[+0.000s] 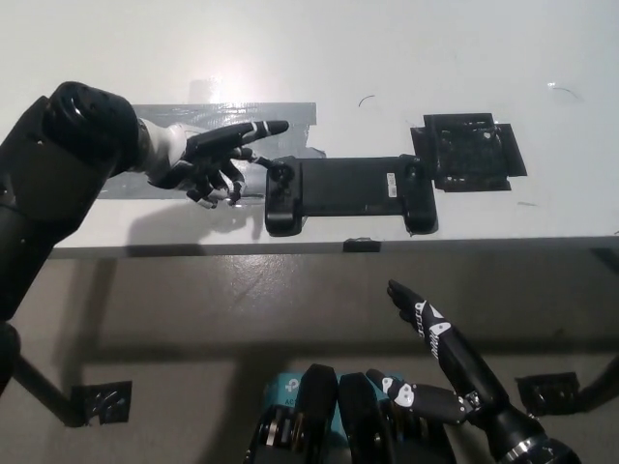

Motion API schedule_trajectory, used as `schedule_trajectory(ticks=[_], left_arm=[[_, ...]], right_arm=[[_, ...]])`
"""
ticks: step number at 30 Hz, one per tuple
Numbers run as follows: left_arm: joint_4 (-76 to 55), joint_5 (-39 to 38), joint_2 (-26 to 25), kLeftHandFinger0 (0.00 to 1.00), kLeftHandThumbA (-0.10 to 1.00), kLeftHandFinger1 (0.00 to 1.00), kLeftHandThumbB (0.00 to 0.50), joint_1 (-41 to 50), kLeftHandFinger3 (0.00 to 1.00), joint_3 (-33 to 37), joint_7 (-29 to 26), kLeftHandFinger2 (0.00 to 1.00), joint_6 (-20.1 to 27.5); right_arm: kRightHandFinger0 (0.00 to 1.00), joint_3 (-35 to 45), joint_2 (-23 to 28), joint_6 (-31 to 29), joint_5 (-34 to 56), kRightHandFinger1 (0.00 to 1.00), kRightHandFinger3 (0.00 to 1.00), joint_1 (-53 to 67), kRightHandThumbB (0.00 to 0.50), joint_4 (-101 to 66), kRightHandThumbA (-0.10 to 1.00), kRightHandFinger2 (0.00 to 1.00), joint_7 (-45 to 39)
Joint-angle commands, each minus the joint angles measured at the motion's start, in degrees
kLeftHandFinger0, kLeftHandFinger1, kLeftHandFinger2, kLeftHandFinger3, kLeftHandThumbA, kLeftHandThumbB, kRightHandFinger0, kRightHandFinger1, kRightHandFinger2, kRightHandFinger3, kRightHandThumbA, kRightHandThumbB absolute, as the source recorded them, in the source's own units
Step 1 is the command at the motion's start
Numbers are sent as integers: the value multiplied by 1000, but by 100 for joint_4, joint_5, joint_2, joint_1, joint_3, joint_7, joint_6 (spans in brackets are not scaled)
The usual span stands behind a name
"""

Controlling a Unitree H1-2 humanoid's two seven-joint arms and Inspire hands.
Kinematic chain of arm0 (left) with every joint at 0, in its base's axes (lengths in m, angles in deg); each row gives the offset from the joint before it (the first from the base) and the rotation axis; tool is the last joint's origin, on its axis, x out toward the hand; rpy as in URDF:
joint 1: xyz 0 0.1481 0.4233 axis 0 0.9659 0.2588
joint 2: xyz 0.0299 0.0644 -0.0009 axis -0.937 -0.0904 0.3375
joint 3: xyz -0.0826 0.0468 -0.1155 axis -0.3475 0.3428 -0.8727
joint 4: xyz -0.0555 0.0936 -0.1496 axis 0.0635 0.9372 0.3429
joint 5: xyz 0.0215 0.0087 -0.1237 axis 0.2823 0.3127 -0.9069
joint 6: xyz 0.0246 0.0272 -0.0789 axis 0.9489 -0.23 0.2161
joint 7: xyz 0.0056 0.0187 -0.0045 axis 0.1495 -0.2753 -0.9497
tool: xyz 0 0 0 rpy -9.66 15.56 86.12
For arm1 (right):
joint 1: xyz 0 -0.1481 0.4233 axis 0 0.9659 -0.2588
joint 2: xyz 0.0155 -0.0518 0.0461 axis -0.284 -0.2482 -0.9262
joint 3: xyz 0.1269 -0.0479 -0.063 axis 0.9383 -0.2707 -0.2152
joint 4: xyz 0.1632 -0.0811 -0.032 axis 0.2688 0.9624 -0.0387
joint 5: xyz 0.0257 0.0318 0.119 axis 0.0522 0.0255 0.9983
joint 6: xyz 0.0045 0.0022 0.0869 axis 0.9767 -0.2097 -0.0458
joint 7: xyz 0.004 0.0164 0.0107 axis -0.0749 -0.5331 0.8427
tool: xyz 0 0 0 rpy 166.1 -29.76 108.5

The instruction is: A controller is being placed at the center of the desk near the left hand and the robot uses its left hand's index finger to press a button at the left area of the controller

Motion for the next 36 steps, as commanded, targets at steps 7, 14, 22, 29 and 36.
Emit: schedule_trajectory(ticks=[7, 14, 22, 29, 36], left_arm=[[-77, 317, 141, 2, 1000, 225, 482, 44, 1000, -159, 102, 616, -82], [-35, 332, 203, 0, 1000, 76, 473, 50, 1000, -263, 165, 465, -82], [-193, 538, 190, 0, 1000, 105, 476, 86, 1000, -251, 136, 508, -82], [-119, 491, 213, 0, 1000, 167, 471, -107, 1000, -452, 219, 547, -82], [36, 413, 200, 0, 1000, 0, 471, -425, 1000, -685, 413, 211, -82]], right_arm=[[1000, 12, 22, -22, 16, 1000, 1000, -175, 216, -224, 729, 1000, -92], [1000, 16, 48, 45, -12, 1000, 1000, -229, 220, -263, 731, 1000, -99], [1000, 14, 54, -1, -21, 1000, 1000, -246, 219, -253, 725, 1000, -89], [1000, 16, 51, 42, -14, 1000, 1000, -264, 225, -253, 733, 1000, -93], [1000, 19, 75, 21, -43, 1000, 1000, -353, 213, -220, 729, 1000, -97]])
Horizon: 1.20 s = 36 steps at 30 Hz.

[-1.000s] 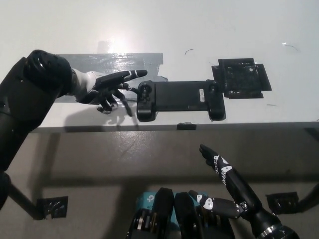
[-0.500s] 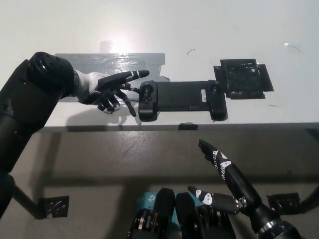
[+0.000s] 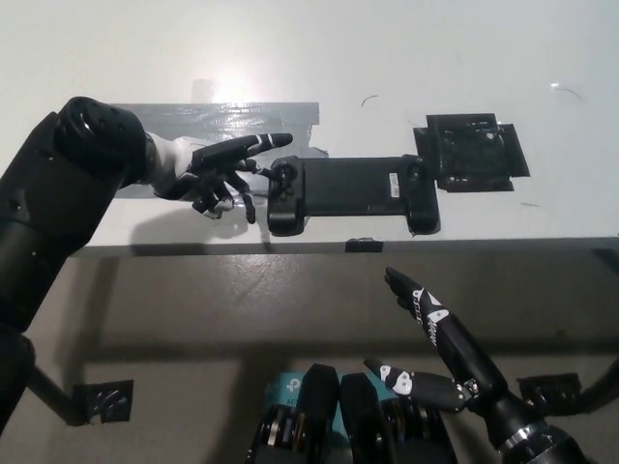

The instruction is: A controller is being placed at the center of the desk near the left hand and the robot uses its left hand's index finger to press a button at the left area of the controller

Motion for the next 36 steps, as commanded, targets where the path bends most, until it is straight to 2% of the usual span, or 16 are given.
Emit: schedule_trajectory(ticks=[1, 5, 7, 10, 12, 16, 22, 27, 30, 36], left_arm=[[15, -17, -10, 0, 1000, 0, 467, -578, 1000, -210, 247, 209, -80], [-84, 55, -42, 0, 1000, 0, 451, -571, 1000, -208, 302, 230, -80], [-81, 81, -41, 0, 1000, 0, 460, -555, 1000, -229, 320, 219, -80], [-96, 155, -43, 0, 1000, 0, 467, -521, 1000, -195, 305, 257, -80], [-121, 157, -35, 30, 1000, 35, 470, -478, 1000, -217, 279, 335, -80], [-186, 197, -13, 0, 1000, 99, 479, -364, 1000, -221, 262, 478, -80], [-58, 186, 81, 0, 1000, 108, 476, -228, 1000, -216, 367, 474, -80], [-67, 244, 125, 0, 1000, 1, 443, -159, 1000, -242, 400, 352, -80], [-132, 274, 113, 0, 1000, 0, 436, -127, 1000, -248, 384, 324, -80], [-173, 283, 99, 0, 1000, 1, 432, -75, 1000, -315, 351, 357, -80]], right_arm=[[1000, 23, 54, -51, -19, 1000, 1000, -183, 215, -163, 729, 1000, -75], [1000, 11, 51, -51, -36, 1000, 1000, -199, 224, -158, 746, 1000, -72], [1000, 12, 49, -57, -43, 1000, 1000, -211, 225, -150, 749, 1000, -67], [1000, 7, 44, -46, -59, 1000, 1000, -221, 226, -153, 751, 1000, -61], [1000, 9, 37, 2, -37, 1000, 1000, -225, 228, -165, 752, 1000, -71], [1000, -3, 47, -1, -47, 1000, 1000, -232, 227, -163, 757, 1000, -80], [1000, -12, 52, -40, -29, 1000, 1000, -221, 225, -144, 755, 1000, -99], [1000, -33, 63, -86, -75, 1000, 1000, -234, 222, -118, 756, 1000, -97], [1000, -44, 69, -95, -81, 1000, 1000, -241, 224, -108, 760, 1000, -102], [1000, -52, 70, -81, -69, 1000, 1000, -259, 221, -103, 759, 1000, -103]])
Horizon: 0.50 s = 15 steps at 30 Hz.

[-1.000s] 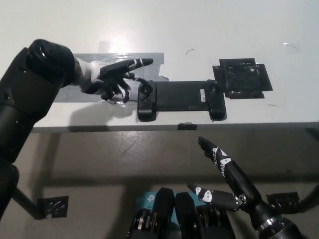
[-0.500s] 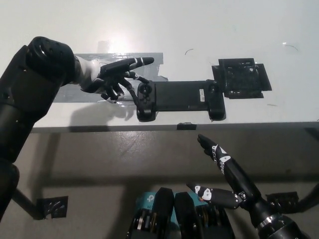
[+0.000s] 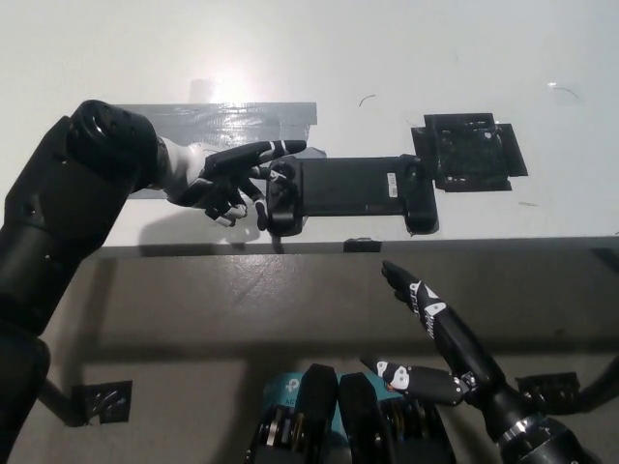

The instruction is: A controller is being placed at the center of the desk near the left hand and the robot uses its left hand's index finger to press a button at the left area of the controller

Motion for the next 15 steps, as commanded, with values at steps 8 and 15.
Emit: schedule_trajectory(ticks=[8, 15], left_arm=[[-89, 72, -135, 0, 1000, 0, 455, -206, 1000, -108, 88, 375, -79], [-198, 95, -217, 1, 1000, 165, 470, -207, 1000, -181, 43, 572, -79]], right_arm=[[1000, -49, 61, -115, -88, 1000, 1000, -183, 228, -70, 767, 1000, -89], [1000, -24, 74, -100, -52, 1000, 1000, -169, 223, -95, 761, 1000, -98]])
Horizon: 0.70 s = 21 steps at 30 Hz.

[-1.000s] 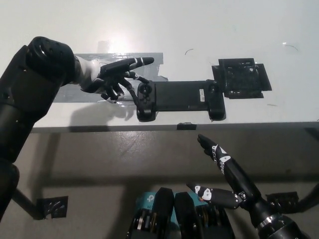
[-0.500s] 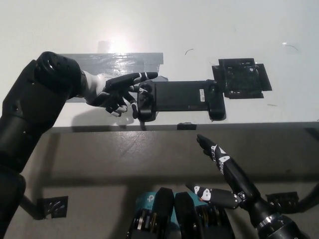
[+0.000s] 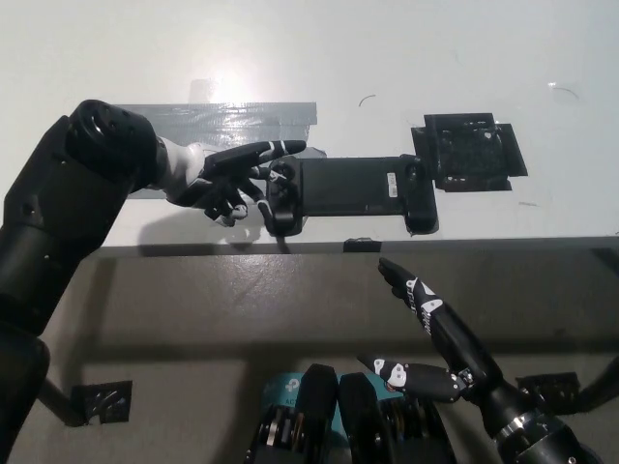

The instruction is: A controller is being placed at the center of the desk near the left hand and the robot uses its left hand's index finger to press a button at the left area of the controller

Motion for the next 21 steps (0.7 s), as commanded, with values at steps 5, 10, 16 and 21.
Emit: schedule_trajectory(ticks=[5, 10, 16, 21], left_arm=[[12, 35, -234, 36, 1000, 275, 486, -447, 1000, -258, 82, 694, -78], [-17, 27, -283, 34, 1000, 236, 489, -522, 1000, -293, 140, 640, -78], [-52, 56, -277, 96, 1000, 271, 480, -428, 1000, -273, 175, 654, -78], [-139, 164, -228, 101, 1000, 259, 458, -321, 1000, -257, 42, 617, -78]], right_arm=[[1000, 36, 74, -138, -19, 1000, 1000, -226, 218, -16, 765, 1000, -86], [1000, 33, 74, -62, -2, 1000, 1000, -274, 214, -48, 764, 1000, -89], [1000, 4, 74, -64, -34, 1000, 1000, -273, 219, -66, 774, 1000, -69], [1000, 4, 80, -84, -33, 1000, 1000, -306, 219, -35, 781, 1000, -75]])
